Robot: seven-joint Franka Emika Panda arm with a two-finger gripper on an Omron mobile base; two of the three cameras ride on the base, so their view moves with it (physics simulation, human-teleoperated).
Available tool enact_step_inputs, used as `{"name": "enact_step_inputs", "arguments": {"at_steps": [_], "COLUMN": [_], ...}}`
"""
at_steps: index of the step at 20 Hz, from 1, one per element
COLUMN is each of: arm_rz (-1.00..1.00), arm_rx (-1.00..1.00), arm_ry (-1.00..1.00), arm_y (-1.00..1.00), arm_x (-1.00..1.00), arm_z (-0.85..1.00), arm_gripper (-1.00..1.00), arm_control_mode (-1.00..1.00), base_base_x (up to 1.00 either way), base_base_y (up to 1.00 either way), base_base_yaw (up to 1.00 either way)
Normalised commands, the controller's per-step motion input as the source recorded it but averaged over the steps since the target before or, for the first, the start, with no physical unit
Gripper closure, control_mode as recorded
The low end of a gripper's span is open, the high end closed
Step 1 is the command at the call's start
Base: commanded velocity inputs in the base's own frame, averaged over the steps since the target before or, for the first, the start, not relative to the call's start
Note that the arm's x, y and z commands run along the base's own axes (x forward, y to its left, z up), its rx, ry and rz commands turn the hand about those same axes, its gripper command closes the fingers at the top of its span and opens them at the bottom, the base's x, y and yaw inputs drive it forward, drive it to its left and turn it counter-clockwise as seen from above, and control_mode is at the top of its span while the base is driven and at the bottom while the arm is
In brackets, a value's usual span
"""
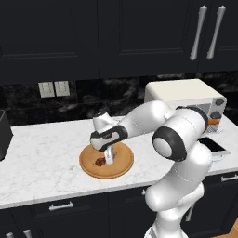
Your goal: Pick up the kebab skewer and baguette bread, and place them inside the toaster oven. Close the toaster oven door and start by setting the timer.
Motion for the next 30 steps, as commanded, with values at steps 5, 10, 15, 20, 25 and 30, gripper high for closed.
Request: {"name": "enact_step_inputs", "arguments": {"at_steps": [5, 10, 15, 20, 25, 30], "arm_rz": [-0.05, -0.2, -0.29, -0.41, -0.47, -0.44], "arm_rx": [0.0, 0.03, 0.07, 0.09, 0.05, 0.02], "arm_ry": [-0.02, -0.03, -0.1, -0.09, -0.1, 0.01], "arm_y": [-0.28, -0.51, -0.74, -0.76, -0.59, -0.65], "arm_x": [-0.88, -0.55, -0.46, -0.37, -0.05, 0.29], "arm_z": [0.32, 0.53, 0.76, 0.68, 0.61, 0.4], "arm_gripper": [1.0, 1.0, 1.0, 1.0, 1.0, 1.0], "arm_control_mode": [-1.0, -1.0, -1.0, -1.0, -1.0, -1.0], "base_base_x": [0.0, 0.0, 0.0, 0.0, 0.0, 0.0], "base_base_y": [0.0, 0.0, 0.0, 0.0, 0.0, 0.0], "base_base_yaw": [0.0, 0.0, 0.0, 0.0, 0.0, 0.0]}}
